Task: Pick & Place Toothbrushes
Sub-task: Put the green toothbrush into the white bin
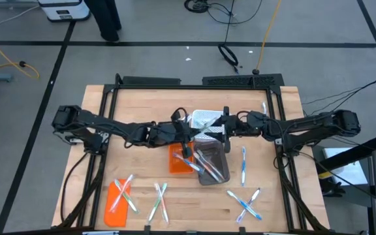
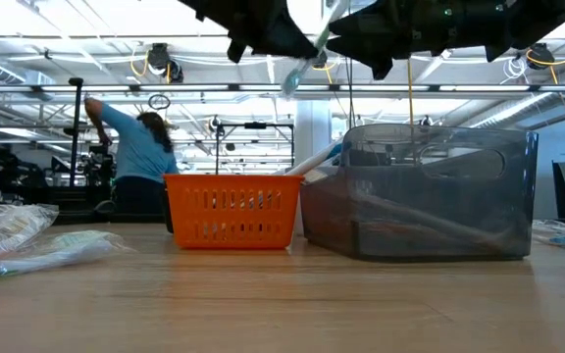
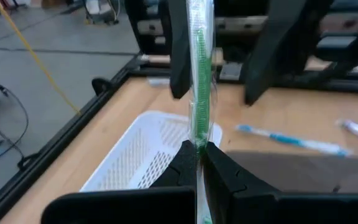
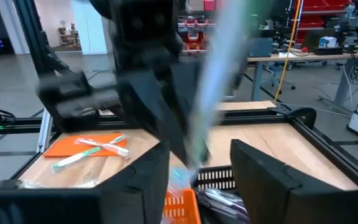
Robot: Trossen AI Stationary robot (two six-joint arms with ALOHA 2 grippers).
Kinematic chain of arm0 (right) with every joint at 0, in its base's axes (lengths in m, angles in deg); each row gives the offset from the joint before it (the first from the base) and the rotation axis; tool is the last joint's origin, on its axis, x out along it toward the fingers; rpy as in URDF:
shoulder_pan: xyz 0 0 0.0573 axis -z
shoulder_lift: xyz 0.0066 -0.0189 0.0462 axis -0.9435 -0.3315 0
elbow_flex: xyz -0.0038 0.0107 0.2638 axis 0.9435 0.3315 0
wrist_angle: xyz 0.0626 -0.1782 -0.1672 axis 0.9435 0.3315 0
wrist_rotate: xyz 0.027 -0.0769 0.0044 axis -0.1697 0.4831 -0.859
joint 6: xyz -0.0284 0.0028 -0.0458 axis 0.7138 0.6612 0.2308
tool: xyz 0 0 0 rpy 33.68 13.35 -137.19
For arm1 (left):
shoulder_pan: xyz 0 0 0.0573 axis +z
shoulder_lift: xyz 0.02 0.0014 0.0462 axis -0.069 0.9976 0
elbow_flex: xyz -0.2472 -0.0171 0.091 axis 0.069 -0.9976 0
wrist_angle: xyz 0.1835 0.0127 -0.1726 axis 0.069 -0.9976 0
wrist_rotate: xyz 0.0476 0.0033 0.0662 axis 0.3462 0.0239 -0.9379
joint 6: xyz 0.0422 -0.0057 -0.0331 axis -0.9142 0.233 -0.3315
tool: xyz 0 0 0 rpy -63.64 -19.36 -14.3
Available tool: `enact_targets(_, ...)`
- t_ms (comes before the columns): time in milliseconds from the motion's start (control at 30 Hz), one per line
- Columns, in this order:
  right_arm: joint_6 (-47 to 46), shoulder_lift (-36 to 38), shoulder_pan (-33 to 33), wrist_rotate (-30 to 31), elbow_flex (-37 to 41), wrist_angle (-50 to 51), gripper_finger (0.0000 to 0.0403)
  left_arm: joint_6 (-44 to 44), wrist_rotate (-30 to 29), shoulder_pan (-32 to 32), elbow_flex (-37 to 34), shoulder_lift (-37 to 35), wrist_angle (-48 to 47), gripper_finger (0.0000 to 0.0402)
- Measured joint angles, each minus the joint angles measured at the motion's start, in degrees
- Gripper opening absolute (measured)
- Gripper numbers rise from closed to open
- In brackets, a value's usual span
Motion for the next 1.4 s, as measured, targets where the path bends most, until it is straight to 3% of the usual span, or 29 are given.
enact_targets(200,0.0,-3.5,0.0,0.0,0.0,-5.6,0.0187,-0.7,0.4,1.2,0.0,1.5,1.1,0.0000)
enact_targets(333,0.1,-4.2,0.2,0.1,0.0,-6.3,0.0174,-0.8,0.4,1.5,0.0,2.4,1.2,0.0000)
enact_targets(500,0.1,-4.1,1.2,0.2,0.0,-6.3,0.0123,-0.9,0.4,1.5,0.0,2.2,1.6,0.0000)
enact_targets(733,0.5,-4.1,1.6,0.2,0.0,-5.6,0.0018,-1.3,0.4,1.4,0.0,2.2,1.5,0.0002)
enact_targets(1400,2.1,-4.1,1.9,1.7,0.0,-4.7,0.0014,-0.9,-0.3,1.4,0.0,2.2,1.4,0.0037)
